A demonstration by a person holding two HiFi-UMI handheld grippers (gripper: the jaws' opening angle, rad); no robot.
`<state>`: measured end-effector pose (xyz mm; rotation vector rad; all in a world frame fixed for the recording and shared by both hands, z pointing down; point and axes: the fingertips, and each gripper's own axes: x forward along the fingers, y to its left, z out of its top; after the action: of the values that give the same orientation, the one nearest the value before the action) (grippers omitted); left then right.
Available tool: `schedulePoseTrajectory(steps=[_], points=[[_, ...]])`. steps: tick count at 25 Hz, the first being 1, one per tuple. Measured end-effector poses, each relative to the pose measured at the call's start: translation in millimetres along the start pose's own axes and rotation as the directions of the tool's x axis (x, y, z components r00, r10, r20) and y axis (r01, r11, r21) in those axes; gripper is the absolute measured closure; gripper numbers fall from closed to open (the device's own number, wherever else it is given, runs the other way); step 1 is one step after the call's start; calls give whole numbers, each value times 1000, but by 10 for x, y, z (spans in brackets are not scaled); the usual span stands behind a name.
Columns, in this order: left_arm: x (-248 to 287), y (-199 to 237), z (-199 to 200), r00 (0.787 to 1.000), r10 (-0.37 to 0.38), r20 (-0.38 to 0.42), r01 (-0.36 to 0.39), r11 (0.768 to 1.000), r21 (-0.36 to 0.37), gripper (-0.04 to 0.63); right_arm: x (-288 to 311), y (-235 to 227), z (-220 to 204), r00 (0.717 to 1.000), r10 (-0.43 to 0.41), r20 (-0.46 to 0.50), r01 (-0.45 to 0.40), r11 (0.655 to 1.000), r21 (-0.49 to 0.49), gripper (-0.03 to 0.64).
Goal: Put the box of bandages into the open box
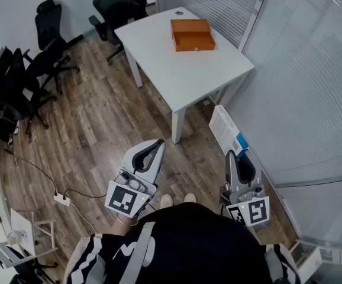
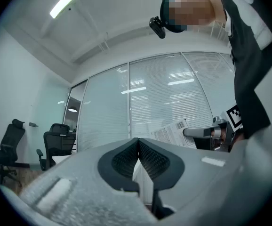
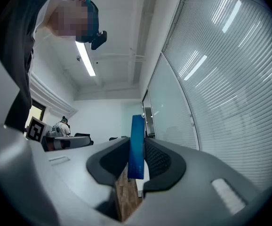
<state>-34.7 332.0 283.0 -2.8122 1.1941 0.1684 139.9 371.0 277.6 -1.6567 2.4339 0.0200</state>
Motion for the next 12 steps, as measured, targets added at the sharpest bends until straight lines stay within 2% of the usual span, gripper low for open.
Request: schedulePoseTrajectory(steps=[12], points=[[-51,-5,26,1000,-6,7,6,1000,-8,595,-8,52,-24,1000,5,-3,-5,1000,-5,534]])
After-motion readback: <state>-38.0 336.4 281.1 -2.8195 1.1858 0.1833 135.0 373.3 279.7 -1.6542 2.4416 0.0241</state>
